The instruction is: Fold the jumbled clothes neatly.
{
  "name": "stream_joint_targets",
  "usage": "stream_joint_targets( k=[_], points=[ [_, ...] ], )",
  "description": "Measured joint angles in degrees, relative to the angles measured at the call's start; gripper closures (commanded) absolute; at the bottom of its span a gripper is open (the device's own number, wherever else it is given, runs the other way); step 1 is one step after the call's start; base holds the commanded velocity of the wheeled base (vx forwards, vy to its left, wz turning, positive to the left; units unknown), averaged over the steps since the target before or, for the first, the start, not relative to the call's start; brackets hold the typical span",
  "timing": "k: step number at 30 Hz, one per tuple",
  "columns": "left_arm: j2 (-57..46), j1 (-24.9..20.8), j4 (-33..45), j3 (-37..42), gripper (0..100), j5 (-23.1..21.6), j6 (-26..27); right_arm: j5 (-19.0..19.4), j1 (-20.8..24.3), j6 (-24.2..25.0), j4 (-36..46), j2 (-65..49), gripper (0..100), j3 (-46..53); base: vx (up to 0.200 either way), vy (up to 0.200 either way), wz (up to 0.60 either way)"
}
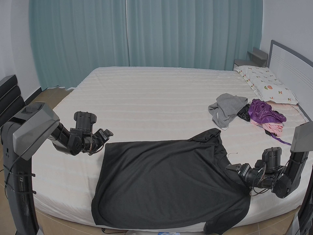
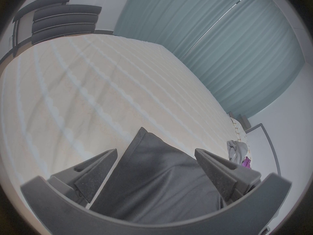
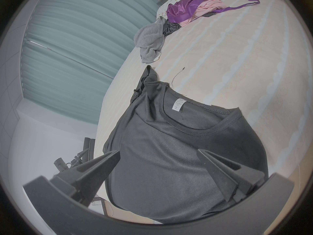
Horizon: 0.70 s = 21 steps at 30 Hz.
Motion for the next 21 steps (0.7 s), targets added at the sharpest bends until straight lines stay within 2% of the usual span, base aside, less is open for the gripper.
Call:
stream_joint_targets(
  k=[6, 12, 21],
  points=[
    [5.6, -0.4, 2.1, -8.0, 0, 1.1, 0.2, 0.1, 0.1, 0.2, 0.0, 0.4, 0, -0.2, 0.0, 0.0, 0.0],
    [11.9, -0.8, 2.9, -15.7, 0, 6.1, 0.3, 0.1, 0.2, 0.3, 0.0, 1.1, 0, -0.3, 0.0, 0.0, 0.0],
    [16.9, -1.4, 3.5, -20.9, 0, 6.8, 1.0, 0.1, 0.4, 0.4, 0.0, 1.5, 0, -0.1, 0.0, 0.0, 0.0]
  ],
)
